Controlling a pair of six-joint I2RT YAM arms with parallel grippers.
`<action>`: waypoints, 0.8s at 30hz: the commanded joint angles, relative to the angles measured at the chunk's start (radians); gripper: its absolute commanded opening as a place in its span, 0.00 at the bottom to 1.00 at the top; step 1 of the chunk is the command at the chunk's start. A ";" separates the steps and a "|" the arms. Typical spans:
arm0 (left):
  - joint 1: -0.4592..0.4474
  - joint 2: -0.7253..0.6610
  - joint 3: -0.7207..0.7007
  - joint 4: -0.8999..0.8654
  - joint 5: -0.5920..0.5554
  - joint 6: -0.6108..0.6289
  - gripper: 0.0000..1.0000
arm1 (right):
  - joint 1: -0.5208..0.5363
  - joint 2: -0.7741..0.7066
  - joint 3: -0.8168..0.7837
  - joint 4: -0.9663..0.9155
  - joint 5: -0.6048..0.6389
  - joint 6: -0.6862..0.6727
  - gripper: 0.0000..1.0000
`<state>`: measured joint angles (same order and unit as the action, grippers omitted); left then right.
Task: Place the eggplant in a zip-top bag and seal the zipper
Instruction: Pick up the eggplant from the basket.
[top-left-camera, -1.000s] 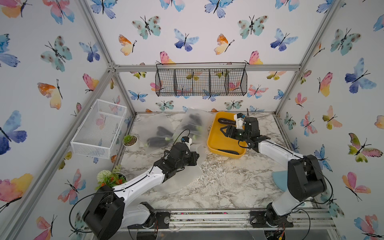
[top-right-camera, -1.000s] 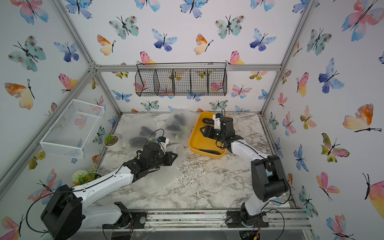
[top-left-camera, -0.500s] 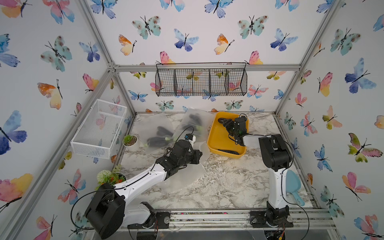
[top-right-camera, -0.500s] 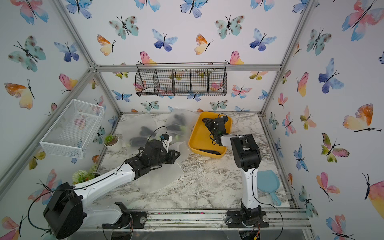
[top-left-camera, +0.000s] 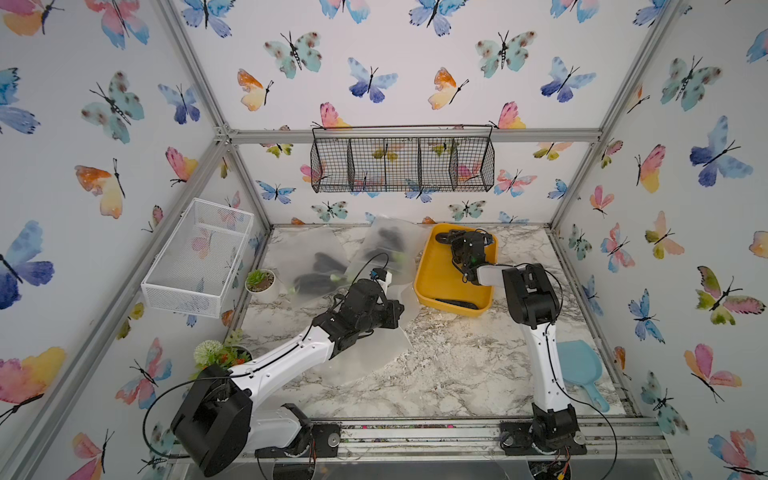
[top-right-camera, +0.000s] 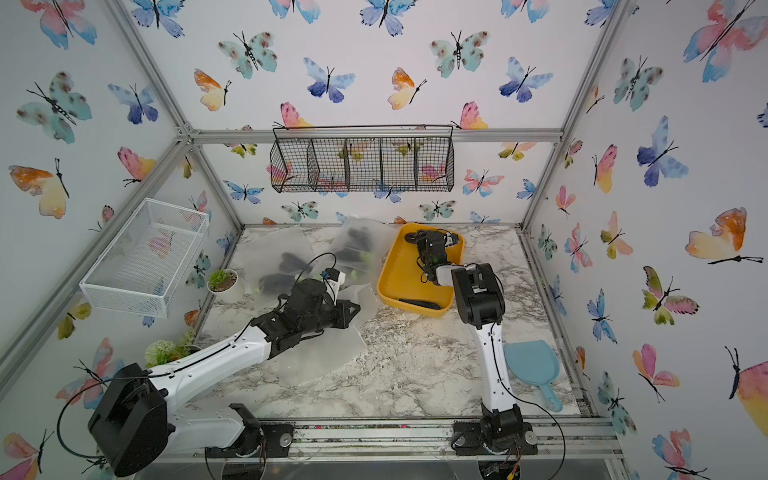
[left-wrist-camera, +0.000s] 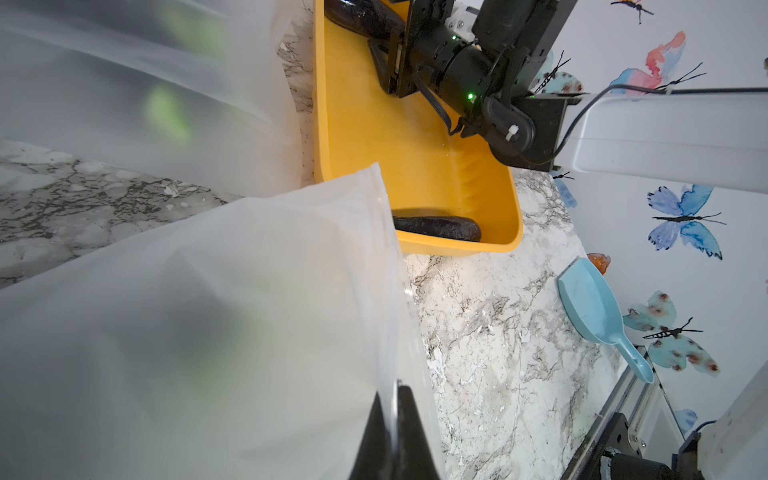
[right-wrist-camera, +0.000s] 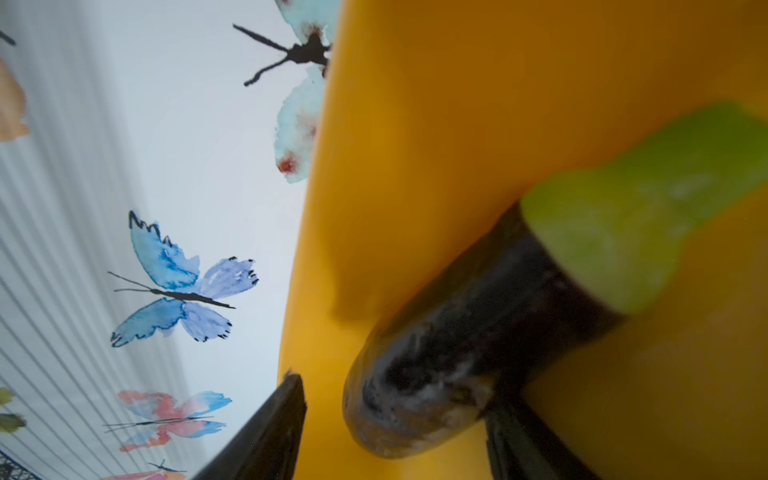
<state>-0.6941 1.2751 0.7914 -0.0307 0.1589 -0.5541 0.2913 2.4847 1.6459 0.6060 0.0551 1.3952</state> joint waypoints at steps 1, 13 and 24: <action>0.020 0.000 0.024 -0.036 0.014 0.023 0.00 | -0.006 0.066 0.036 -0.089 0.049 0.082 0.68; 0.081 -0.015 -0.004 -0.023 0.052 0.024 0.00 | -0.016 -0.007 -0.039 -0.004 0.022 0.021 0.30; 0.087 -0.013 -0.073 0.084 0.078 -0.028 0.00 | -0.011 -0.563 -0.515 -0.013 -0.316 -0.339 0.30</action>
<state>-0.6106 1.2736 0.7364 -0.0048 0.2176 -0.5579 0.2749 2.0693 1.2236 0.6117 -0.1265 1.2175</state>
